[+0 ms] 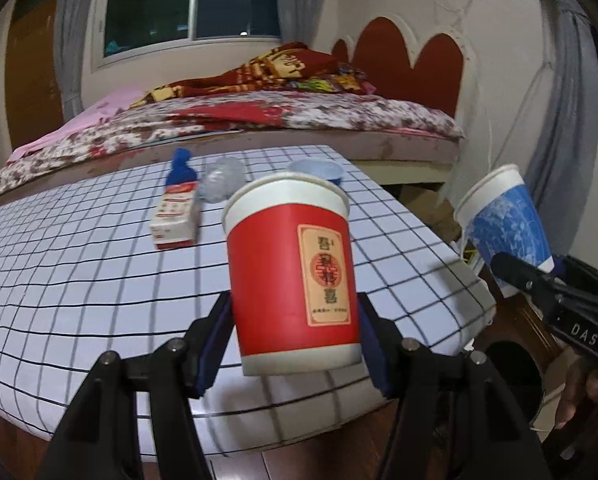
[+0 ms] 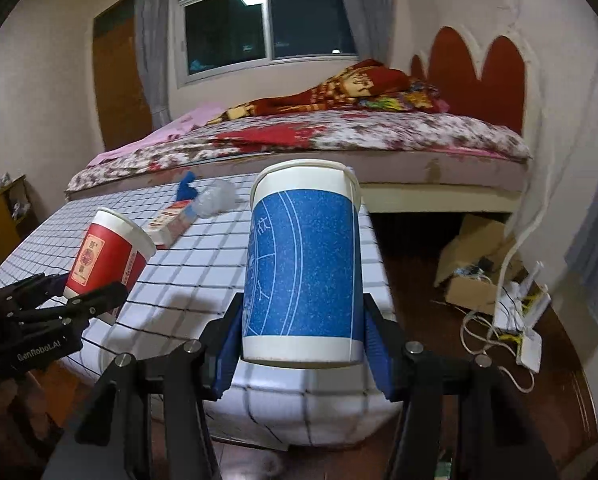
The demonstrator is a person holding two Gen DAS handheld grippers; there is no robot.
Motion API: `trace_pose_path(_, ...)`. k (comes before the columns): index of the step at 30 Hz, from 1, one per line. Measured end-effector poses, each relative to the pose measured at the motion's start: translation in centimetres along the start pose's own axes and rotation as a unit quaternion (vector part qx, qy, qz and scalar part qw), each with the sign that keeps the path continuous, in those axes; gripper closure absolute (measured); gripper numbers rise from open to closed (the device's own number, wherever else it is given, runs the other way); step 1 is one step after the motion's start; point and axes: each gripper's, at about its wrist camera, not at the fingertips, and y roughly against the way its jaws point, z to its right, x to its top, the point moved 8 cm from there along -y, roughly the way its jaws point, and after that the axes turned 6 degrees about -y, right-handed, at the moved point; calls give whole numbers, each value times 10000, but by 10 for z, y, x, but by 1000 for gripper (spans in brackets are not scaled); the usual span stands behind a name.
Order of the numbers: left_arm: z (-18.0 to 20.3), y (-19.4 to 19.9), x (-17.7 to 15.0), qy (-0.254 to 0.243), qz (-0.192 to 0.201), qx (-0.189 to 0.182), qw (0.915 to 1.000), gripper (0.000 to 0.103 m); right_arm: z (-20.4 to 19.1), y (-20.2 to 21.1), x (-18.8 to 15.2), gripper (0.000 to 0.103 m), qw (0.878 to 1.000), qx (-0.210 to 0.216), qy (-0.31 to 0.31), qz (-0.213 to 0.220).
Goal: Collect trash
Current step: 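Carry the red cup and blue-and-white cup over the black bin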
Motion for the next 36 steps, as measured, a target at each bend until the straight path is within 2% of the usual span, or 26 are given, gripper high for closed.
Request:
trace_pose_path(18,121,-7,-5,-696,-38,-768,9946,42,120,49,-50,47,9936,-851,-729,-159)
trace_pose_path(36,220,-11,-21,-1304,-170,-1513,9797,42,215,101,-96,47,9788,-1590,-1271,-249)
